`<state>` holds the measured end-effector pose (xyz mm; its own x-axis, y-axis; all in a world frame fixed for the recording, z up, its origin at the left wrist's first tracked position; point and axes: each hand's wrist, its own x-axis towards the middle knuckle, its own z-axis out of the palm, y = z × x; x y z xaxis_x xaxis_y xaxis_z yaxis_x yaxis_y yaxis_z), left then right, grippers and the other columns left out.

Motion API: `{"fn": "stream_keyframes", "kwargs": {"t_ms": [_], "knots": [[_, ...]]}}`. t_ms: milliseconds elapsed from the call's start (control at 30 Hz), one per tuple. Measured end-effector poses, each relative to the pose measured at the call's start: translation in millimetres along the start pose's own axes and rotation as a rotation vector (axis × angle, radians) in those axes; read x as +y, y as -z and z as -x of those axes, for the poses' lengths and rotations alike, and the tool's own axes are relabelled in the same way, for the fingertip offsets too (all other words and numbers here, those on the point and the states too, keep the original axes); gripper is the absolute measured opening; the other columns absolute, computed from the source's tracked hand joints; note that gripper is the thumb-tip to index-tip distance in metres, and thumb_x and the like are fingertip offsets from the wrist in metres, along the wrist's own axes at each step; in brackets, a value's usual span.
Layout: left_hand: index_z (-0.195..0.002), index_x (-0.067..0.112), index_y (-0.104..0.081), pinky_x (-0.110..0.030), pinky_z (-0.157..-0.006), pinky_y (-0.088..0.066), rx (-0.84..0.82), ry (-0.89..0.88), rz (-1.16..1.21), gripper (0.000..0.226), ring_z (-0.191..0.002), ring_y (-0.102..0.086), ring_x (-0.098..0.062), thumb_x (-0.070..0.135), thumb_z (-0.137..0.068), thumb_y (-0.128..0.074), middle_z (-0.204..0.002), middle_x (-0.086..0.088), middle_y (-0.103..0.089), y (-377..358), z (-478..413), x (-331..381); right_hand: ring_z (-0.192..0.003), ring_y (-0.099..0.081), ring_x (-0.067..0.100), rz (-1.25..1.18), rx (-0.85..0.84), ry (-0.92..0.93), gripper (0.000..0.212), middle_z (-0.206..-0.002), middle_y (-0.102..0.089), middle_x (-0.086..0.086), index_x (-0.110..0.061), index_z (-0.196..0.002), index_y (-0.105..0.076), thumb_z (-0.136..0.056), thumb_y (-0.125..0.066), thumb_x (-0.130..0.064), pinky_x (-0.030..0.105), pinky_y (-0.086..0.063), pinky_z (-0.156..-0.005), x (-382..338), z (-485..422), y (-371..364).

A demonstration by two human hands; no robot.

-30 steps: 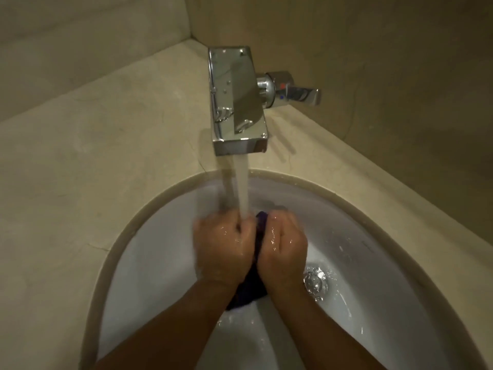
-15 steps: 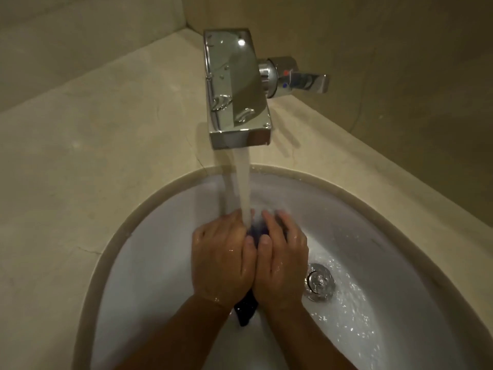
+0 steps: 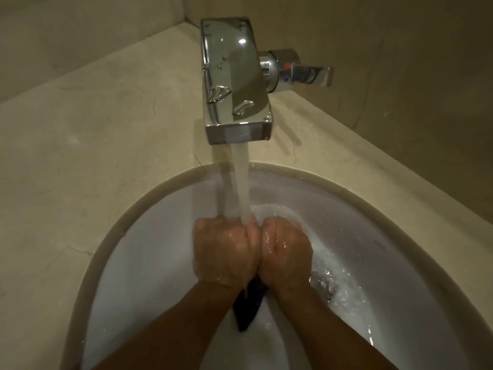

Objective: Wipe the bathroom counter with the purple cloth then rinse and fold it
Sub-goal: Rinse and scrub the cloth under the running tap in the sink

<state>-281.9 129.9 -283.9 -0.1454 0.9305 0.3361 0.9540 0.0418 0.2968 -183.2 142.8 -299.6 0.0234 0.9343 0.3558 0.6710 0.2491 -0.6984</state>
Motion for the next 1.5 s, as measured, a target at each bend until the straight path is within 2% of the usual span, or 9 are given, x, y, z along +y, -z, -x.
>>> {"fn": "stream_keyframes", "kwargs": {"t_ms": [167,300,367,567,767,967,1200,1367,1500], "knots": [[-0.054,0.033,-0.038,-0.038,-0.069,-0.041,0.021,0.062,0.257,0.04,-0.05,-0.043,-0.014,0.033,-0.094,-0.041,-0.049,0.012,-0.039,21.6,-2.5,2.3,-0.063,-0.046,0.019,-0.162,0.003,0.01,0.039,-0.062,-0.051,-0.002,-0.013,-0.063,-0.051,-0.097,-0.037,-0.026,0.045,-0.046,-0.066,-16.5,-0.3,16.5],[-0.067,0.029,-0.043,-0.035,-0.071,-0.038,0.19,-0.015,0.451,0.024,-0.06,-0.044,-0.013,0.028,-0.09,-0.052,-0.064,0.012,-0.045,59.7,-26.9,3.5,-0.08,-0.049,0.018,-0.218,0.118,0.173,0.024,-0.082,-0.057,-0.002,-0.008,-0.079,-0.061,-0.094,-0.045,-0.019,0.035,-0.041,-0.075,-43.4,-14.7,46.3],[-0.068,0.026,-0.05,-0.036,-0.067,-0.042,0.113,-0.045,0.529,0.021,-0.058,-0.048,-0.015,0.025,-0.087,-0.056,-0.064,0.01,-0.051,65.7,-30.0,-1.3,-0.084,-0.053,0.019,-0.259,0.049,0.13,0.016,-0.09,-0.056,-0.006,-0.011,-0.088,-0.063,-0.087,-0.05,-0.021,0.033,-0.044,-0.074,-40.6,-10.8,46.6],[-0.103,0.033,-0.066,-0.035,-0.081,-0.036,-0.27,-0.108,-0.137,0.041,-0.093,-0.057,-0.013,0.043,-0.094,-0.027,-0.098,0.015,-0.065,31.3,-3.0,-8.0,-0.119,-0.052,0.012,-0.034,-0.172,-0.001,0.046,-0.132,-0.059,-0.004,-0.021,-0.133,-0.059,-0.094,-0.037,-0.028,0.038,-0.043,-0.1,-4.8,19.7,11.7],[-0.077,0.02,-0.072,-0.04,-0.081,-0.033,-0.011,-0.119,0.02,0.061,-0.086,-0.062,-0.023,0.038,-0.103,-0.02,-0.078,0.004,-0.068,10.3,10.7,-15.8,-0.079,-0.06,0.022,0.069,-0.056,0.049,0.035,-0.087,-0.067,-0.003,-0.017,-0.093,-0.069,-0.098,-0.038,-0.032,0.04,-0.047,-0.078,5.5,21.8,1.8],[-0.065,0.017,-0.06,-0.039,-0.075,-0.036,0.026,-0.037,-0.014,0.069,-0.071,-0.056,-0.025,0.044,-0.102,-0.01,-0.064,-0.001,-0.057,-3.9,2.4,-10.4,-0.074,-0.055,0.021,0.104,0.003,0.092,0.037,-0.08,-0.064,-0.001,-0.014,-0.083,-0.065,-0.097,-0.034,-0.029,0.038,-0.044,-0.072,8.2,13.6,-1.7],[-0.07,0.015,-0.063,-0.023,-0.066,-0.048,0.032,0.215,0.503,0.049,-0.062,-0.058,-0.011,0.054,-0.09,-0.041,-0.062,0.005,-0.058,-8.3,-6.6,-1.2,-0.059,-0.046,0.011,0.0,0.027,0.114,0.04,-0.064,-0.053,-0.005,-0.014,-0.067,-0.06,-0.099,-0.039,-0.028,0.027,-0.041,-0.06,20.1,3.1,-5.4],[-0.057,0.024,-0.053,-0.025,-0.061,-0.037,-0.165,0.092,0.263,0.057,-0.05,-0.047,-0.01,0.052,-0.099,-0.026,-0.053,0.009,-0.05,-6.3,-12.3,-0.1,-0.065,-0.055,0.013,-0.032,-0.048,0.087,0.04,-0.069,-0.061,-0.005,-0.014,-0.074,-0.065,-0.099,-0.037,-0.028,0.026,-0.046,-0.066,23.3,2.1,-0.6],[-0.05,0.02,-0.055,-0.025,-0.042,-0.037,-0.411,-0.058,0.05,0.037,-0.038,-0.046,-0.013,0.021,-0.08,-0.077,-0.045,0.005,-0.049,17.3,-16.7,9.1,-0.077,-0.062,0.015,0.037,-0.345,0.028,0.045,-0.083,-0.069,-0.001,-0.014,-0.089,-0.07,-0.102,-0.03,-0.029,0.031,-0.051,-0.08,6.0,-3.2,21.6]]}}
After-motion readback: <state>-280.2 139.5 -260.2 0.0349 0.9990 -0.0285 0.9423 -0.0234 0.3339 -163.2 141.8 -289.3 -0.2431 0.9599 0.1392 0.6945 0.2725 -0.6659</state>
